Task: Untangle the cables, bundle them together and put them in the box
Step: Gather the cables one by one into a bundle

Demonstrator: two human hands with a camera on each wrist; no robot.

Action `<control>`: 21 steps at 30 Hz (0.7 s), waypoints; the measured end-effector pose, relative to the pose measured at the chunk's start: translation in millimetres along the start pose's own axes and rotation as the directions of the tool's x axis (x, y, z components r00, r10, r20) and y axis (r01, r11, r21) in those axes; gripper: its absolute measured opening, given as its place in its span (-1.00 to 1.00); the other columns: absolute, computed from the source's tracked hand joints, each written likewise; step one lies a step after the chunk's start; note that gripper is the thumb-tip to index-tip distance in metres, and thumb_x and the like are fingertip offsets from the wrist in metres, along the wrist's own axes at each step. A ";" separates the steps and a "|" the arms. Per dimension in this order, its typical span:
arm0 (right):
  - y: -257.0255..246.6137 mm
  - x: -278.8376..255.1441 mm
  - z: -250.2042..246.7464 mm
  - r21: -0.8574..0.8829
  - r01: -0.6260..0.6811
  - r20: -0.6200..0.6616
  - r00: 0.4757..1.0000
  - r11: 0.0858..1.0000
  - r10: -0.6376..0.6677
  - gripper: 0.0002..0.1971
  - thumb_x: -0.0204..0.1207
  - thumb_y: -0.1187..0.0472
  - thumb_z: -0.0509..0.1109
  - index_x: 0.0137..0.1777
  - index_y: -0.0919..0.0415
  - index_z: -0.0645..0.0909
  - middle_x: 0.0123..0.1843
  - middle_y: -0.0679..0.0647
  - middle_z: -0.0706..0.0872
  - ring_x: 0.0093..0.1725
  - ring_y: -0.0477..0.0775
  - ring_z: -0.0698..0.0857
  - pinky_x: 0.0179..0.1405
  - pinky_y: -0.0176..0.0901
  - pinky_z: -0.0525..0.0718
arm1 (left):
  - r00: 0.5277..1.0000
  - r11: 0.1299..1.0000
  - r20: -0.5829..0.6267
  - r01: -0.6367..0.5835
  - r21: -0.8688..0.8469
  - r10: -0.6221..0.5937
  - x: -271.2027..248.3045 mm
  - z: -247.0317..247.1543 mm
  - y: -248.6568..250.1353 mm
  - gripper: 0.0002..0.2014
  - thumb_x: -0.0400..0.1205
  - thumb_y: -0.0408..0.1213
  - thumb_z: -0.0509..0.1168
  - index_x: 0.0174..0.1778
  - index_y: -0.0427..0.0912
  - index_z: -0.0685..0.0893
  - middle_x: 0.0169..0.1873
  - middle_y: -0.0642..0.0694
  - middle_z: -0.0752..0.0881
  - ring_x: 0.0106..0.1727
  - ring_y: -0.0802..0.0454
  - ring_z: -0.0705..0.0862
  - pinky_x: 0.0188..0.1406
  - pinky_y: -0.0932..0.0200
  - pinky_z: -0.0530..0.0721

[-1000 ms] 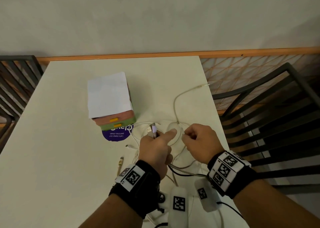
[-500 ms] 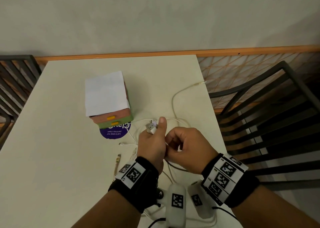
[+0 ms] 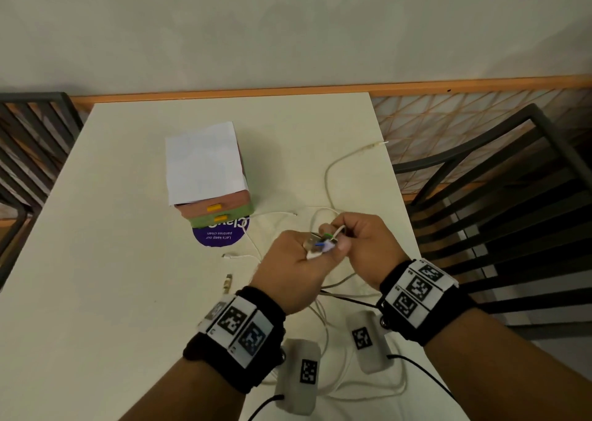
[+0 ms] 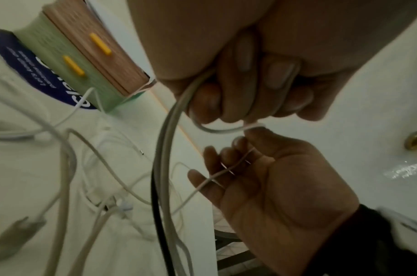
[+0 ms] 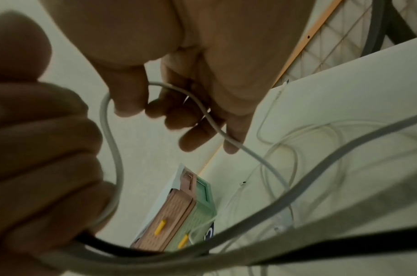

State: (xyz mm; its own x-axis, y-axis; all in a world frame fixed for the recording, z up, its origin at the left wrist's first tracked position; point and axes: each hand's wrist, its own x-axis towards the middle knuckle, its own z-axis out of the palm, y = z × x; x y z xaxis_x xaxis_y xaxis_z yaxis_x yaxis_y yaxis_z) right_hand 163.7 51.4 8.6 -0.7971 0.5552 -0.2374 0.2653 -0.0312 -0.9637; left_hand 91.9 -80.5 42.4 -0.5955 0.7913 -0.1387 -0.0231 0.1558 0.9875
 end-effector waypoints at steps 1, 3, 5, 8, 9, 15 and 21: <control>-0.5 1.7 -1.1 0.047 -0.016 -0.023 1.000 0.999 0.017 -0.86 0.33 0.25 0.51 -0.42 0.10 0.67 -0.42 0.18 0.64 -0.33 -0.01 0.62 -0.15 0.01 0.58 | 0.999 1.000 -0.041 -0.010 -0.003 0.010 -0.6 -0.5 1.4 -0.50 0.65 -0.03 0.37 -0.54 -0.28 0.54 -0.59 -0.05 0.43 -0.50 0.03 0.37 -0.40 0.15 0.35; -0.2 3.0 -4.0 0.149 -0.042 -0.067 0.996 0.988 0.052 -0.81 0.27 0.19 0.50 -0.47 0.12 0.55 -0.49 0.07 0.53 -0.41 -0.01 0.55 -0.11 0.09 0.60 | 0.977 0.993 -0.208 0.026 -0.116 -0.050 2.1 0.4 3.4 -0.55 0.66 -0.08 0.39 -0.58 -0.08 0.69 -0.62 0.05 0.49 -0.55 0.08 0.41 -0.36 0.23 0.42; 2.4 1.8 -7.9 0.185 -0.031 -0.089 0.995 0.982 0.048 -0.74 0.28 0.15 0.51 -0.46 0.14 0.47 -0.52 0.01 0.42 -0.45 -0.02 0.46 -0.16 0.04 0.62 | 0.937 0.959 -0.311 0.075 -0.274 -0.162 5.3 1.7 7.3 -0.56 0.58 -0.03 0.47 -0.65 0.11 0.60 -0.62 0.09 0.38 -0.56 0.10 0.29 -0.34 0.17 0.33; 0.6 -2.8 -13.3 0.170 0.011 -0.101 0.995 0.985 0.006 -0.76 0.24 0.24 0.52 -0.42 0.18 0.46 -0.57 -0.03 0.36 -0.53 0.00 0.31 -0.46 -0.12 0.35 | 0.966 0.998 -0.257 0.023 -0.064 -0.039 5.1 -0.5 6.4 -0.47 0.63 -0.04 0.42 -0.66 0.00 0.44 -0.68 0.15 0.29 -0.60 0.14 0.23 -0.48 0.22 0.27; -1.5 -3.7 -15.5 0.207 0.030 -0.104 0.994 0.978 -0.008 -0.80 0.22 0.31 0.51 -0.42 0.21 0.50 -0.58 0.00 0.37 -0.55 0.00 0.30 -0.48 -0.14 0.30 | 0.980 0.999 -0.196 -0.012 0.048 0.021 3.0 -1.9 5.4 -0.46 0.65 -0.01 0.39 -0.65 -0.02 0.42 -0.71 0.13 0.30 -0.61 0.14 0.26 -0.50 0.22 0.27; -17.7 -8.3 -22.9 0.264 0.092 -0.008 0.996 0.960 -0.093 -0.90 0.39 0.32 0.46 -0.30 0.34 0.73 -0.52 0.22 0.55 -0.54 0.08 0.41 -0.53 -0.19 0.40 | 1.000 0.941 -0.015 0.015 0.337 -0.010 2.7 4.0 -8.8 -0.74 0.57 0.22 0.26 -0.14 0.22 0.79 -0.11 0.14 0.85 -0.02 0.21 0.78 0.11 0.09 0.71; -12.5 -23.4 -7.2 0.198 -0.008 0.219 0.975 0.980 -0.037 -0.73 0.61 0.16 0.26 -0.23 0.24 0.70 -0.59 0.10 0.39 -0.62 -0.01 0.30 -0.55 -0.22 0.26 | 0.879 0.925 -0.353 0.210 -0.316 -0.320 16.7 17.6 15.7 -0.60 0.64 0.03 0.40 0.24 -0.19 0.75 -0.30 -0.33 0.74 -0.53 0.24 0.57 -0.45 0.30 0.63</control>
State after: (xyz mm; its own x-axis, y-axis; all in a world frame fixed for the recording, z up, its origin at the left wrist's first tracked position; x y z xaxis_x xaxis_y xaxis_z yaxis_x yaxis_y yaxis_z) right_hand 182.9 44.8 27.1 -0.9057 0.3607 -0.2229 0.1586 -0.1995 -0.9670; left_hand 95.8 -54.4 54.2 -0.7995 0.4375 -0.4116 -0.3999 0.1235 0.9082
